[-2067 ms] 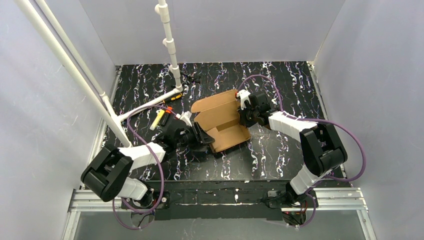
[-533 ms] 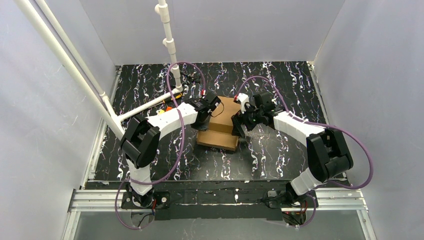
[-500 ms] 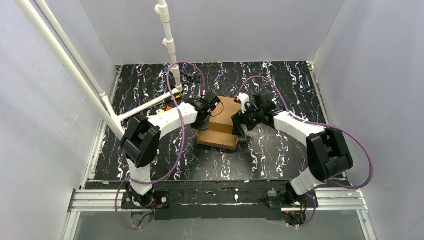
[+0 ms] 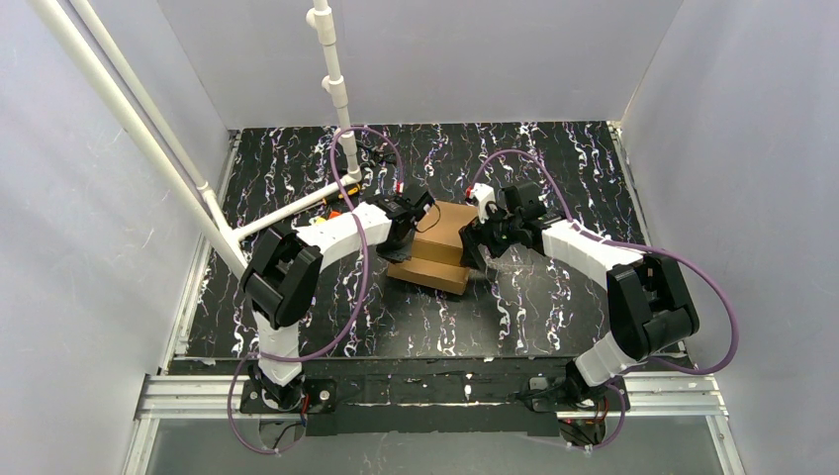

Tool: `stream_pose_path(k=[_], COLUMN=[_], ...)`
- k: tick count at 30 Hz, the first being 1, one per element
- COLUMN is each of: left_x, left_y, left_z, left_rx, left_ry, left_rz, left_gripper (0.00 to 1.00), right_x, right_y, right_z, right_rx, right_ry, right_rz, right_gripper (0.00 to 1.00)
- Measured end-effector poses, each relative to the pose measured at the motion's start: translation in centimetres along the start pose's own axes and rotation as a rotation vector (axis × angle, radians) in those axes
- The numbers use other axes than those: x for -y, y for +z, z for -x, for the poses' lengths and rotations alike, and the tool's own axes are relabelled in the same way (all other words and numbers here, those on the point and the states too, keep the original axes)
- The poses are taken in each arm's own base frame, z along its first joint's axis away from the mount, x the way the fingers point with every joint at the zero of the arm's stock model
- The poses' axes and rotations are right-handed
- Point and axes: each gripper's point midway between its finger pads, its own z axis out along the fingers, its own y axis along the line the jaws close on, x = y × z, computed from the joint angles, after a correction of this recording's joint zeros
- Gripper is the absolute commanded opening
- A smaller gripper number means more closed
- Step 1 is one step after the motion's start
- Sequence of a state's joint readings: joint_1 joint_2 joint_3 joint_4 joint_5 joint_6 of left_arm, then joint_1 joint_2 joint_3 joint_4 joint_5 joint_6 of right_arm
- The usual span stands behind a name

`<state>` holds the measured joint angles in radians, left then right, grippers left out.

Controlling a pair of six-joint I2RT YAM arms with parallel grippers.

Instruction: Fold the paper box

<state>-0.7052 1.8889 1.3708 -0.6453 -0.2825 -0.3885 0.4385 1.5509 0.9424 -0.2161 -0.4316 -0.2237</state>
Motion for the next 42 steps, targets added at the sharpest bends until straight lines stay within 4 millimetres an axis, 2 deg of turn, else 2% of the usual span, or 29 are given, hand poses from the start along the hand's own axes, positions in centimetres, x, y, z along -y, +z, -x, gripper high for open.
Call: stream_pose_path(k=[10,12,15,18,19,22,25,28,33,37,39,42], left_x=[-0.2,-0.4,-0.6,-0.7,-0.7,-0.7,-0.8,-1.2,-2.0,-2.5,-2.6,-2.7], left_y=[0.2,0.2,0.3,0.2,0.0,-1.2,-2.5,-4.0,-6.1,-7.5,-8.1,-8.8], left_z=[-0.4,-0.5,-0.6,-0.8,-0.8,0.1,0.9,1.2,1.4,0.7,-0.1,-1.4], left_rx=[0.076,0.104,0.144,0.171,0.181,0.235,0.291,0.343,0.403,0.435,0.447,0.462], left_ry=[-0.048,-0.057,-0.07,-0.085,-0.094,-0.125,-0.157,-0.198,-0.255,-0.293,-0.312,-0.348], left_rz=[-0.007,-0.006,-0.01,-0.02,-0.025,-0.05,-0.075,-0.099,-0.132,-0.175,-0.207,-0.269], left_gripper=[0.0,0.2,0.32,0.47,0.49,0.52,0.53,0.52,0.52,0.61,0.68,0.74], right_x=[0.1,0.2,0.5,0.7,0.8,0.9,0.9,0.7,-0.9,-2.0,-2.5,-3.3], right_y=[0.0,0.0,-0.4,-1.6,-2.1,-3.6,-4.1,-3.9,-3.4,-3.3,-3.3,-3.3], right_z=[0.0,0.0,0.3,1.3,1.8,3.3,4.0,3.6,2.9,2.9,3.0,2.9], right_rx=[-0.001,-0.002,0.006,0.041,0.06,0.118,0.15,0.147,0.148,0.161,0.169,0.177], right_ry=[-0.003,-0.011,-0.032,-0.079,-0.101,-0.157,-0.194,-0.207,-0.227,-0.254,-0.27,-0.311], right_rz=[-0.004,-0.009,-0.031,-0.072,-0.088,-0.128,-0.143,-0.125,-0.033,0.032,0.061,0.11], right_gripper=[0.98,0.98,0.98,0.98,0.98,0.98,0.98,0.98,0.98,0.98,0.98,0.98])
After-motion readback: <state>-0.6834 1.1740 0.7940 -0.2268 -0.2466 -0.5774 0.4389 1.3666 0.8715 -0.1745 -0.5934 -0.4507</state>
